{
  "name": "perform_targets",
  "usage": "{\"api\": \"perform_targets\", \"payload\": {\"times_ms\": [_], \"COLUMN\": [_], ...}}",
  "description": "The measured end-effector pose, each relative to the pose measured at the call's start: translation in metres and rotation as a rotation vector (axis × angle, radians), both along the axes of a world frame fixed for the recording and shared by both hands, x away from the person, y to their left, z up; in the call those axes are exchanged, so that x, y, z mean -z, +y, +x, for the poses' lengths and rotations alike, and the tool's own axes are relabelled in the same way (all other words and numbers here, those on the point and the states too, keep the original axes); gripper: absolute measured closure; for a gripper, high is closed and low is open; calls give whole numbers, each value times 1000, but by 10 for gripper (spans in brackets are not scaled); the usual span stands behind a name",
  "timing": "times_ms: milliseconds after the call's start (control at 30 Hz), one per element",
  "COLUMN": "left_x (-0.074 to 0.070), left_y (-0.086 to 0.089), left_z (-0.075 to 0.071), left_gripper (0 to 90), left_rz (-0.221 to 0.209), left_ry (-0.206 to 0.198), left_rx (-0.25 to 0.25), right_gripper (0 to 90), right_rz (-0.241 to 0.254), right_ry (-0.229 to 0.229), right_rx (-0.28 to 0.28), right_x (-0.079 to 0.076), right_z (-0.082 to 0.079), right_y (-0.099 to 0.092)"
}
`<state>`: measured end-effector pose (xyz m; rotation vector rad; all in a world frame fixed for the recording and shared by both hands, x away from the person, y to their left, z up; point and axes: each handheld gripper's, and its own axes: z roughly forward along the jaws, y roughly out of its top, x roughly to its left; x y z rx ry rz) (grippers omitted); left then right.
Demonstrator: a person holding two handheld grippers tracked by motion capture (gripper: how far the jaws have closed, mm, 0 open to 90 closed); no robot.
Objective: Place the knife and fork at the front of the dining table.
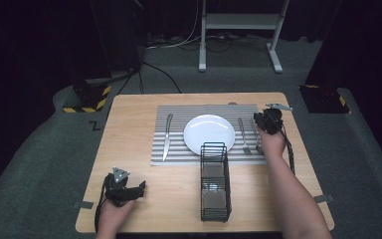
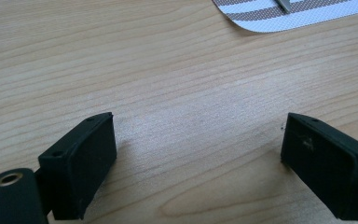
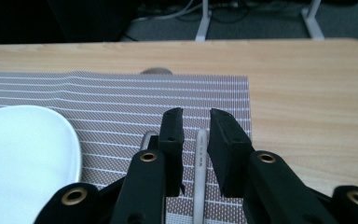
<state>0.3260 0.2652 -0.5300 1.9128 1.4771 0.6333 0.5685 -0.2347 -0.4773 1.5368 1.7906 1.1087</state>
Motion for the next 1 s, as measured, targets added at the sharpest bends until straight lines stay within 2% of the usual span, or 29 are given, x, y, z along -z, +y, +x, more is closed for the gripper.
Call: {"api": "perform_targets", "payload": {"times_ms": [200,333,567,833,900,933,1000], "left_x": [0,0,0,0,0,0,0], "left_y": [0,0,0,0,0,0,-1], "left_z": [0,0,0,0,0,0,0], "left_gripper": [102,102,102,102,102,102,102], "left_rz": [1,1,2,2,2,2,2], "left_ry": [0,-1,0,-1,-1,-1,-1], "left_rx": [-1,-1,-3,-3,-3,-3,-3], "right_gripper": [680,585,427,285,258,247,233], "right_rz": [-17,-24,-63,-109,-97,-96,-100], "right_ry": [-34,-45,-54,-52,-45,-37,-24], "right_rx": [-27,-39,-53,-57,-59,-60,-61], "right_x": [-5,-5,-4,1,5,10,14], "right_z": [-13,-24,-52,-107,-123,-137,-147], "right_y": [2,3,-2,-17,-23,-28,-31]}}
